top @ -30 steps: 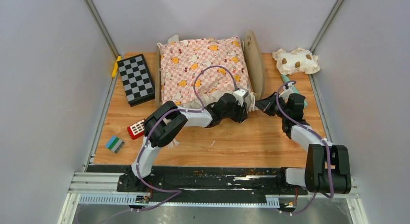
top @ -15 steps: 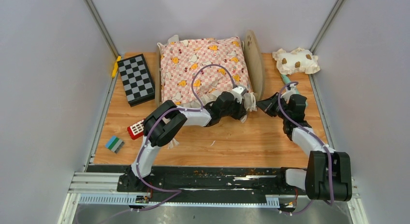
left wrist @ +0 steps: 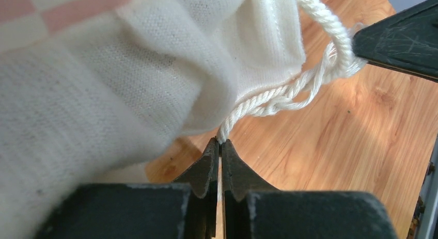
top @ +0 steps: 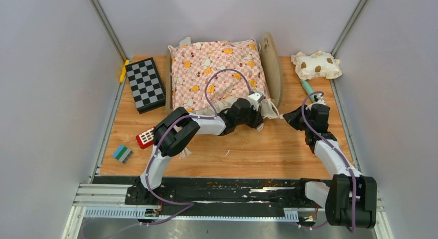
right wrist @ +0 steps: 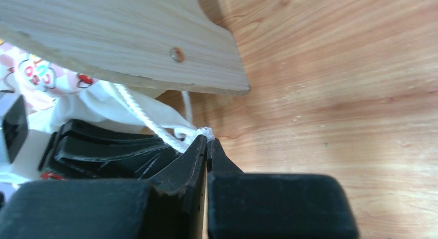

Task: Set up the pet bed
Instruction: Tie the ropes to the bed frame.

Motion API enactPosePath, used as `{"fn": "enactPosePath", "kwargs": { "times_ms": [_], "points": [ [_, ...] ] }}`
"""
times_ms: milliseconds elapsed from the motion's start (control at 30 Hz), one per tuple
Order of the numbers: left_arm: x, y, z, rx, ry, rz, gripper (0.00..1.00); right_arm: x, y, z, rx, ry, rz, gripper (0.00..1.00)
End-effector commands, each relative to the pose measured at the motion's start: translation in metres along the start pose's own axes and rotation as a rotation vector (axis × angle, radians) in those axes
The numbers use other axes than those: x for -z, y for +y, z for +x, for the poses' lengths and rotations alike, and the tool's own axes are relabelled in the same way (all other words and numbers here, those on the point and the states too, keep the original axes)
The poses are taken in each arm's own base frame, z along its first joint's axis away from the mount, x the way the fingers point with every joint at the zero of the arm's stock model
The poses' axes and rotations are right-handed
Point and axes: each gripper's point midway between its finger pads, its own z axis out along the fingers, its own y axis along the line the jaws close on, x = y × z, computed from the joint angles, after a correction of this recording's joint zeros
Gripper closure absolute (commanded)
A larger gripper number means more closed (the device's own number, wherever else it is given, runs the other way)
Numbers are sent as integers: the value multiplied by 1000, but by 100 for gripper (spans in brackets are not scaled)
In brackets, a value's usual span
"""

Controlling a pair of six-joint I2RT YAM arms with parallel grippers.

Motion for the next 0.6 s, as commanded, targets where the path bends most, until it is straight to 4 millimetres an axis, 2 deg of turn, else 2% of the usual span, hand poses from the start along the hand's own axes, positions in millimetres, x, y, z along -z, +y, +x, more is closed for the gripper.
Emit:
{"fn": "enactPosePath", "kwargs": {
  "times_ms": [0,300,567],
  "points": [
    [13,-9,-22,-20,-39,12,96,-1,-13,-17,26,-33,93,100],
    [31,-9,-33,-44,-54,-9,100,-10,-38,-13,28,-7,200,100],
    [55,-22,-64,-97,-93,1,100,-21,-52,-7,9,28,232,100]
  ]
}}
